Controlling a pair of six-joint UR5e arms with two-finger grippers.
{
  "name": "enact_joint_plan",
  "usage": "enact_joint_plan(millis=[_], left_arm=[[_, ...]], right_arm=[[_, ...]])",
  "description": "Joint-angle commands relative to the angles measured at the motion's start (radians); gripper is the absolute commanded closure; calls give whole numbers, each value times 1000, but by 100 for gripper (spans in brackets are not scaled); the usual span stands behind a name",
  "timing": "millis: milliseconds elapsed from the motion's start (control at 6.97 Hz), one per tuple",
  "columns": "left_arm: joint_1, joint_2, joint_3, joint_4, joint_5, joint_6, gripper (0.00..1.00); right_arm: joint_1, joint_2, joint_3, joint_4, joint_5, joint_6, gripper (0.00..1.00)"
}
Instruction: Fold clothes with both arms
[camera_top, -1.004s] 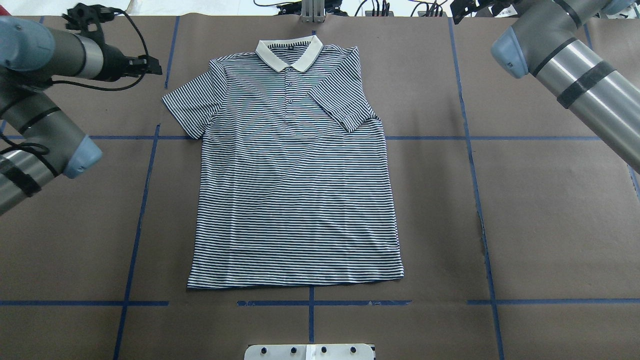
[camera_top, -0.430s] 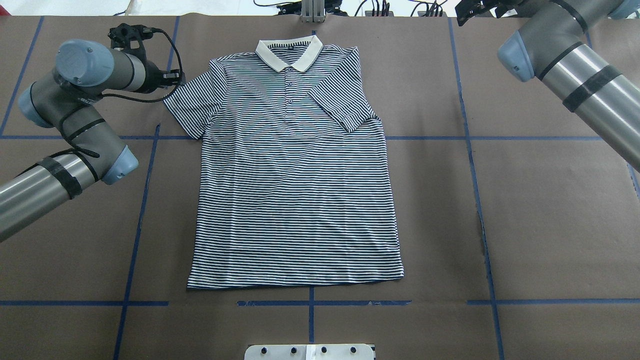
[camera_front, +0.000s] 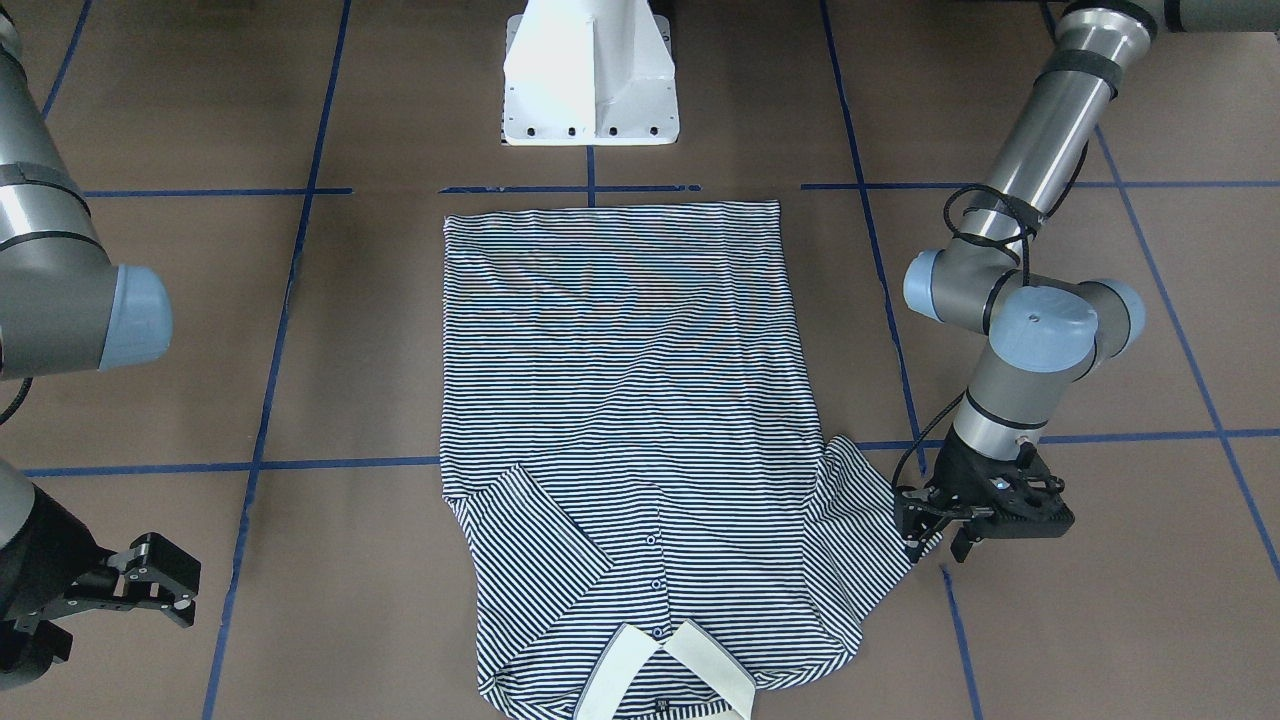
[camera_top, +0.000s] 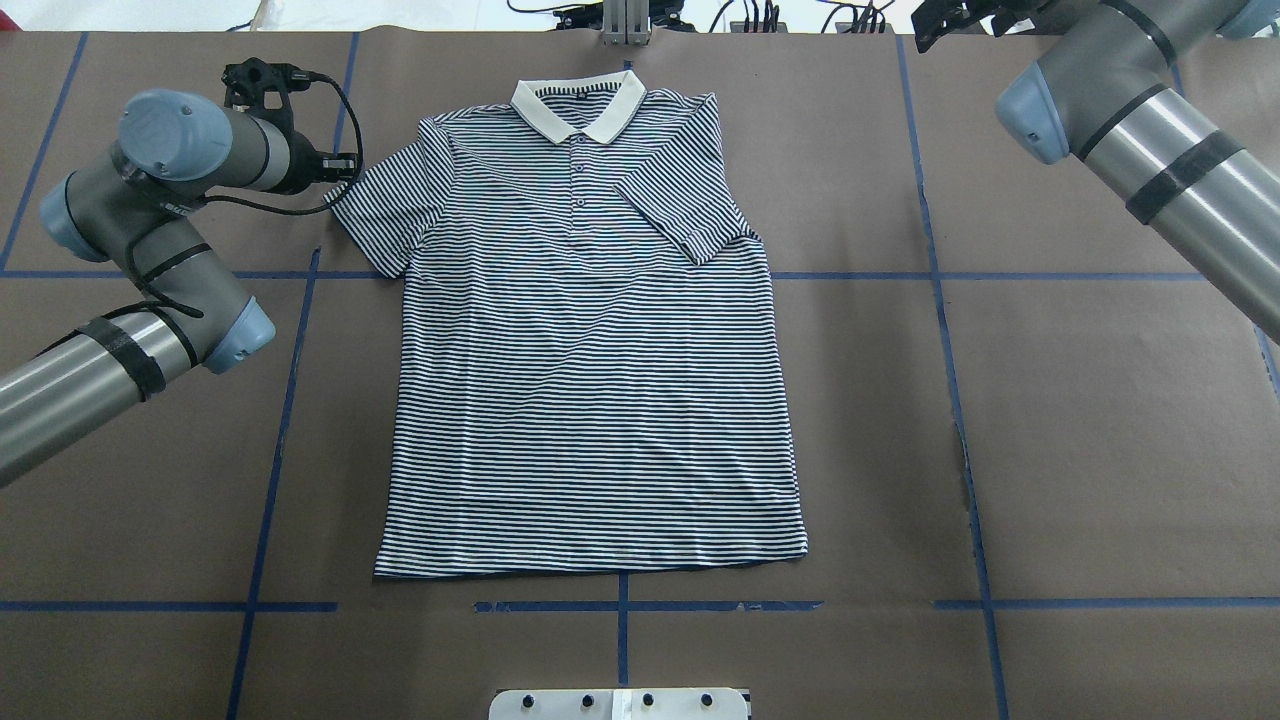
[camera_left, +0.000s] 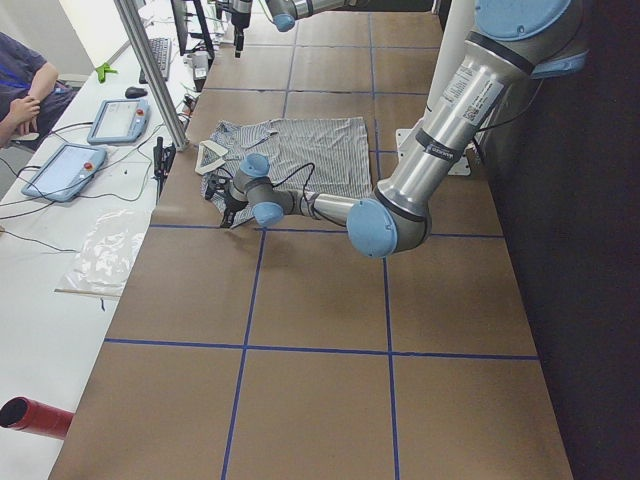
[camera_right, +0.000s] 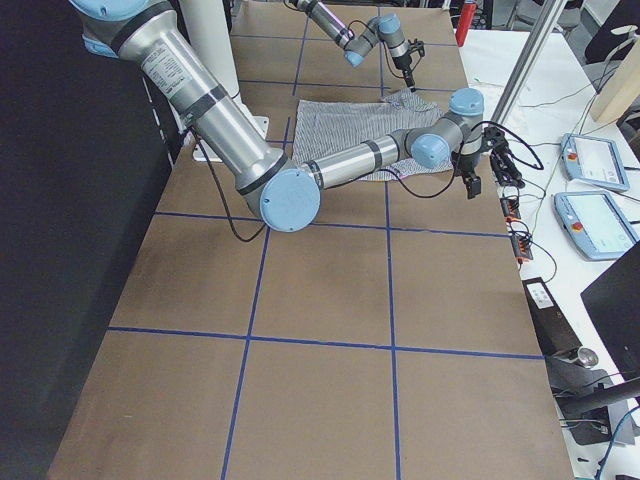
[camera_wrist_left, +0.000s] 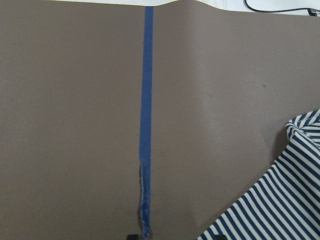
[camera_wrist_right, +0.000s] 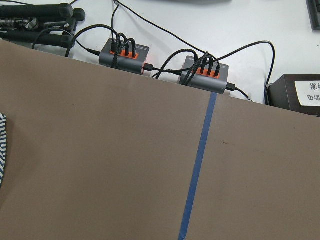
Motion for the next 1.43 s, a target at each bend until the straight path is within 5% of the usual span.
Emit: enact_joint_plan(millis=[0, 1291], left_arm=[[-1, 4, 1, 0, -3, 14, 40], [6, 23, -16, -22, -5, 2, 41]], right_arm=[[0, 0, 0, 0, -1, -1, 0], [0, -9, 3, 3, -1, -3, 0]])
